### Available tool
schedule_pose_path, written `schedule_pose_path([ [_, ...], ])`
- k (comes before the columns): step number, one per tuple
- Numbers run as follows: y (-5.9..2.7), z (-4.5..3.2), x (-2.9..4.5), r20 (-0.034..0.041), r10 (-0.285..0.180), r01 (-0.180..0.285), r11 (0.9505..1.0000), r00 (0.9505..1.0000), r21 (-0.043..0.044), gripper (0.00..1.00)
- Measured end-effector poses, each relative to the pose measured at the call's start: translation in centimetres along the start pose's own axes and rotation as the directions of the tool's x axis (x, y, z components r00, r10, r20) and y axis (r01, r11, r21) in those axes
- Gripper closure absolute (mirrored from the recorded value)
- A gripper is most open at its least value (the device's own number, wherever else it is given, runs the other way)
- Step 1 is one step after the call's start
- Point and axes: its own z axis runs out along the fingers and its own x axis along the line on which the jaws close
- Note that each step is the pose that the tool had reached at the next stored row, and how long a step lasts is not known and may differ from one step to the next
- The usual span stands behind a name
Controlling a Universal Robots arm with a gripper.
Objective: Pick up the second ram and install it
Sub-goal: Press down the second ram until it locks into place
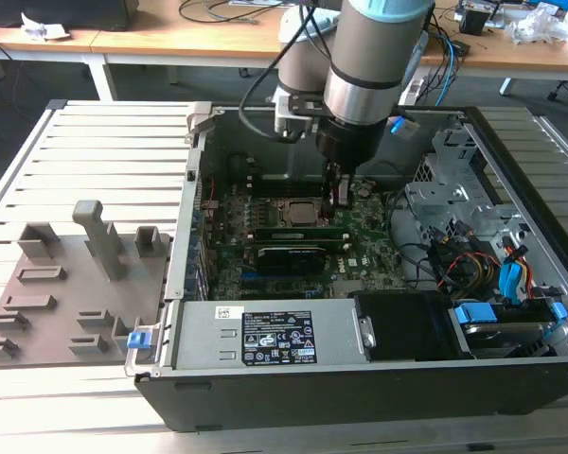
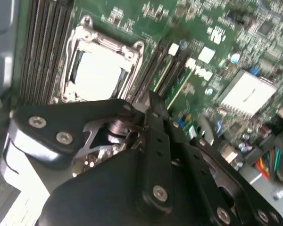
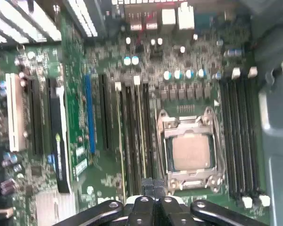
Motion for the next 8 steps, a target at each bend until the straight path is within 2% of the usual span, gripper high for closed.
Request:
schedule_pose_path([
  [4,-1.10,0.87,-0.07,-0.0002,0.000,0.000,1.0000,1.0000,-0.0008,0.89],
  [8,-1.33,1.98,-0.07,-0.0001,0.000,0.000,1.0000,1.0000,-0.0010,0.89],
])
